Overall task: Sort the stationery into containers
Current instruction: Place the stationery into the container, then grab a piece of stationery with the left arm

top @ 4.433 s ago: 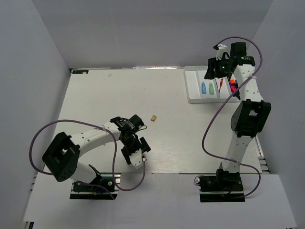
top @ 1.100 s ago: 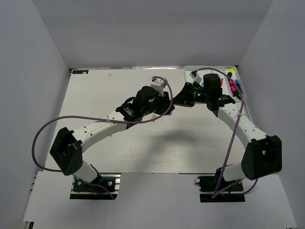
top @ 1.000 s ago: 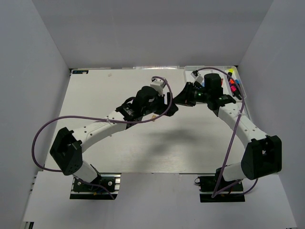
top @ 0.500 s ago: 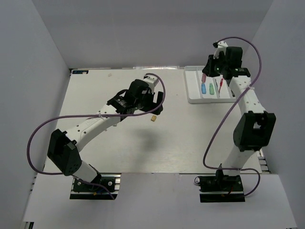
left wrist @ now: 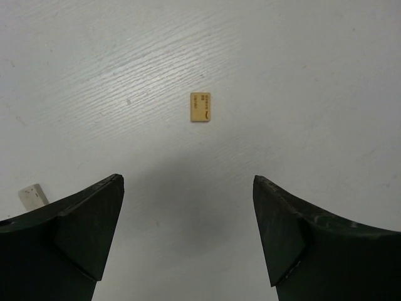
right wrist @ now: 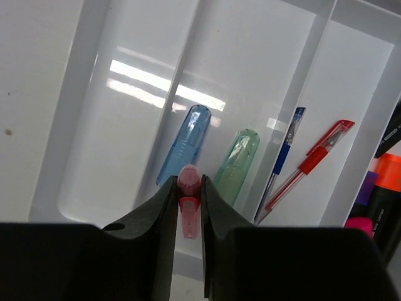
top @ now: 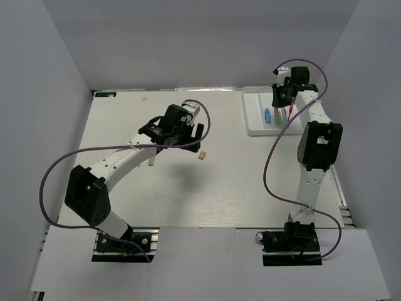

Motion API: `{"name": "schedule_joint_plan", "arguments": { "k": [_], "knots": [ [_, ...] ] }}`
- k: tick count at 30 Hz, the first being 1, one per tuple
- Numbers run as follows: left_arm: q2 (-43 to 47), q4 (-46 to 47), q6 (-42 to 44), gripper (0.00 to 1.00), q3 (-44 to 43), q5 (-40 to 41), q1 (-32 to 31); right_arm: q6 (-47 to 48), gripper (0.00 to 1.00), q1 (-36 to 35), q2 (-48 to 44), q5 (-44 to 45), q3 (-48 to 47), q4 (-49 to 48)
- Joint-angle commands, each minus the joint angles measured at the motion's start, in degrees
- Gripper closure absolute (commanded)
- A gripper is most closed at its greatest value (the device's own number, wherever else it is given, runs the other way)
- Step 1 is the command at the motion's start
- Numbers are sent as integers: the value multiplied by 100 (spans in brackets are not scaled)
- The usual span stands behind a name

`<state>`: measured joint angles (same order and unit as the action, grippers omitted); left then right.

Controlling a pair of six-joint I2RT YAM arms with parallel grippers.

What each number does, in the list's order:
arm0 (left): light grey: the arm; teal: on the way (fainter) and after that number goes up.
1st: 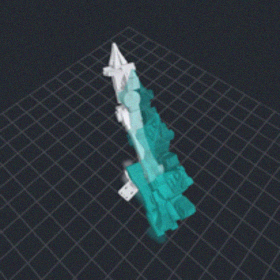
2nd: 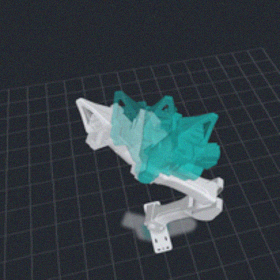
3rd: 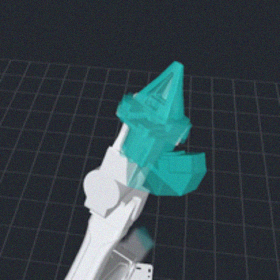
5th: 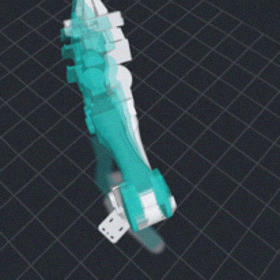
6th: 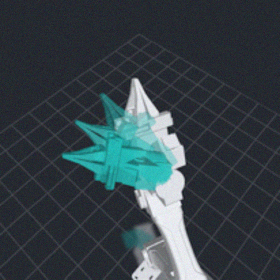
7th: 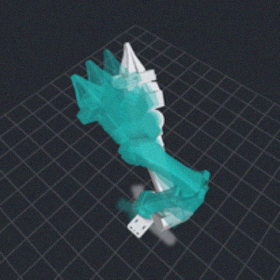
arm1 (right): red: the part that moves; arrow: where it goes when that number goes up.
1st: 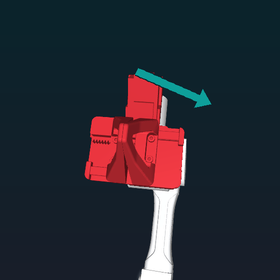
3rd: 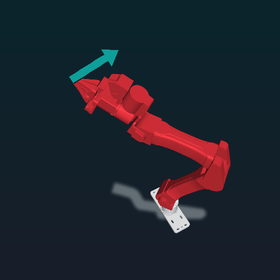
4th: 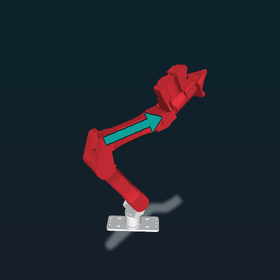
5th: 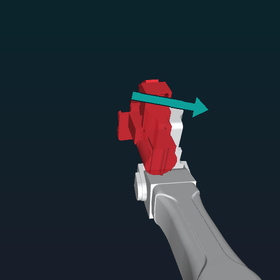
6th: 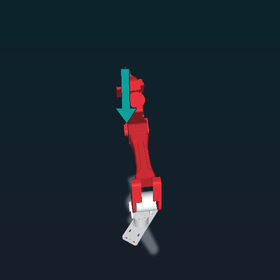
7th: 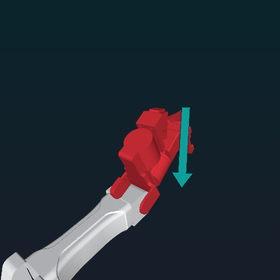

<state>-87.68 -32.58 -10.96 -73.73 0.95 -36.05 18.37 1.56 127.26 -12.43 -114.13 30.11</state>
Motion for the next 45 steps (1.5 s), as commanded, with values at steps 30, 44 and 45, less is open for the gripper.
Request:
{"name": "schedule_joint_plan", "arguments": {
  "k": [30, 44, 45],
  "knots": [
    [-2578, 1192, -178, 30, -607, -86, -121, -615, 57, 186, -1378, -1710, 144, 830],
    [-2456, 1289, -222, 72, -80, -295, -148, -2346, 57, 134, -3891, -3451, 3761, -291],
    [-2395, 1315, -283, 74, -45, -567, -95, -2303, 56, 108, -4328, -3468, 4001, -460]
  ]
}}
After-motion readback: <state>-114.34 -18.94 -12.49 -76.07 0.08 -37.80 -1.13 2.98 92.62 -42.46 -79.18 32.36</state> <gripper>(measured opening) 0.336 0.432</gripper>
